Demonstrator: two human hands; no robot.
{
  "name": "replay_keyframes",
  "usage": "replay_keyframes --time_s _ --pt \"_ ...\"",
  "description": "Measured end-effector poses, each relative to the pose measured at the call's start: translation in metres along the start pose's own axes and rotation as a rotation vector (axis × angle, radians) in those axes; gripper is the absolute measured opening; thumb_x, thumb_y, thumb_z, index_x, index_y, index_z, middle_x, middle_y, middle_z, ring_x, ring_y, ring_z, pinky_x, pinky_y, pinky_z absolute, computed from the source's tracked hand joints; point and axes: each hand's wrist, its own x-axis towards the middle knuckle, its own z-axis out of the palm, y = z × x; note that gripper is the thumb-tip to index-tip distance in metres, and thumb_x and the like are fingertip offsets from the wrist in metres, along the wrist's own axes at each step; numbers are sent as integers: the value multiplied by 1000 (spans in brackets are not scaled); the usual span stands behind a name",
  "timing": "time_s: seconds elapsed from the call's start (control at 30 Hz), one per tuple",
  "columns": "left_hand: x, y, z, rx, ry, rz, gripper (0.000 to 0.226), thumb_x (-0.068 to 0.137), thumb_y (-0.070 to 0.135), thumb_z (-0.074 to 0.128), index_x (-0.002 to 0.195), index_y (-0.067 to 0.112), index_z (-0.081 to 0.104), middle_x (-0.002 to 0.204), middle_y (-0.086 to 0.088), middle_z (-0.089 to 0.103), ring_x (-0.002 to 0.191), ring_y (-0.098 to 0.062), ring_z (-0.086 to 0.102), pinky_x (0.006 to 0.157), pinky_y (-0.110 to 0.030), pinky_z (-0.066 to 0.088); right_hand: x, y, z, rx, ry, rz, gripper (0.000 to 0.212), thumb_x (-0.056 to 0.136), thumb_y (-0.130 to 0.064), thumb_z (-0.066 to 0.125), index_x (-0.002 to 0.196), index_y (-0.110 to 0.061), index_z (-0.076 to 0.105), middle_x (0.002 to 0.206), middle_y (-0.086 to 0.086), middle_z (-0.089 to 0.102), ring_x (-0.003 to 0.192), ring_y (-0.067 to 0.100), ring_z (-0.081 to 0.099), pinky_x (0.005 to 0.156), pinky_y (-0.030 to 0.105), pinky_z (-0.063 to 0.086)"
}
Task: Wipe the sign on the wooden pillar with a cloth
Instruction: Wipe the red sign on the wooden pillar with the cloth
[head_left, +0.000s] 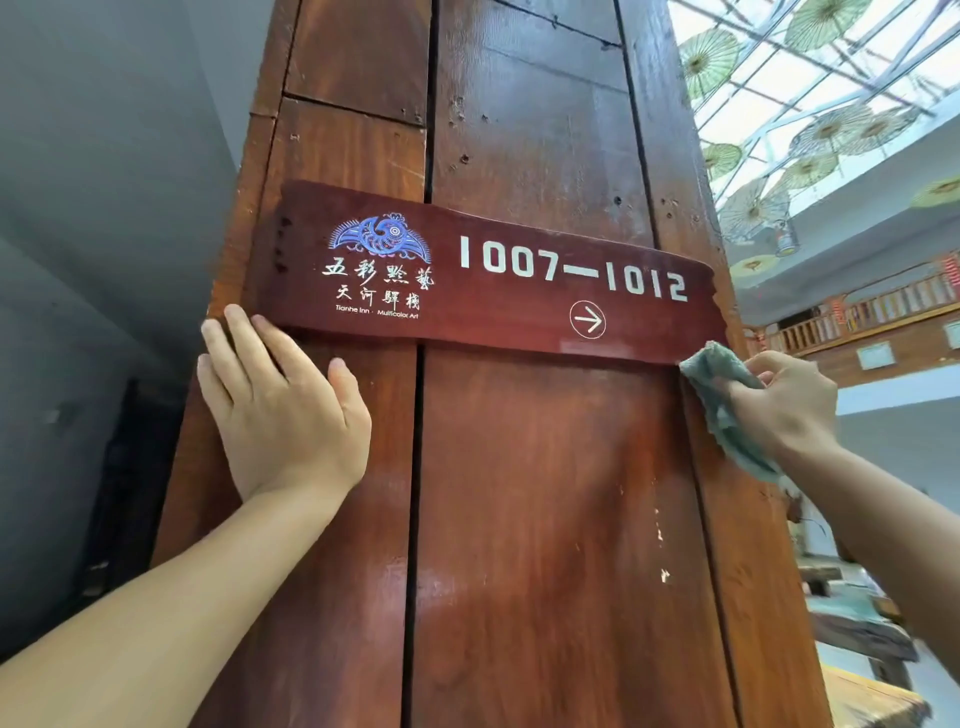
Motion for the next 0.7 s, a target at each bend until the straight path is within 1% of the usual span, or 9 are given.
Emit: replay_keyframes --time_s 0.17,0.2,0.27,0.3,0.4,0.47,0.57,0.63,0.7 --pt "0 1 2 18 20 0 75 96 41 34 150 -12 28 160 -33 28 151 -48 21 122 -58 19 -34 -81 20 235 96 -312 8 87 -20 71 90 -15 66 100 9 60 93 26 54 75 22 33" --pt "0 1 2 21 20 1 75 96 41 35 150 -12 27 160 -33 27 151 -48 21 122 -58 19 -46 -105 30 277 97 -411 9 87 -18 71 93 -13 65 103 10 58 98 29 54 81 26 36" --pt "-1 1 2 31 22 -2 75 96 39 37 150 -12 27 160 -33 27 151 -48 20 122 -59 19 -74 -156 53 300 75 -623 16 86 -15 68 102 -10 66 112 12 59 106 34 52 92 40 41" --pt "-1 0 2 36 22 5 74 96 37 39 149 -13 27 160 -34 27 151 -48 20 122 -59 20 -89 -180 66 283 58 -730 22 85 -15 68 106 -10 67 118 12 60 109 35 53 92 44 43" --pt "-1 -3 2 18 13 44 74 93 37 39 150 -11 27 160 -35 25 151 -49 17 122 -59 16 -126 -237 98 263 -38 -991 30 81 -19 73 110 -12 72 123 13 62 113 35 52 89 44 41" --pt "0 -6 2 13 6 64 74 93 38 36 151 -5 27 160 -34 23 151 -48 14 123 -57 13 -134 -255 110 280 -110 -1049 28 83 -21 74 109 -10 72 120 14 61 114 35 51 91 46 39" --pt "1 -5 3 -2 14 38 68 95 30 43 152 -6 29 162 -31 23 153 -46 13 124 -56 13 -120 -249 118 181 -59 -1134 31 87 -25 71 116 -12 72 121 13 63 118 34 53 95 44 41" --pt "1 -4 4 -10 19 30 68 97 29 43 151 -10 29 162 -31 23 153 -45 13 124 -55 13 -103 -235 118 48 -17 -1216 41 91 -35 65 127 -16 67 130 12 62 127 33 52 103 42 39" --pt "1 -4 5 1 13 32 70 98 31 43 150 -13 27 163 -31 22 154 -44 13 124 -55 12 -89 -225 113 -71 -43 -1222 60 92 -53 58 140 -17 58 142 11 54 135 32 46 111 42 34"
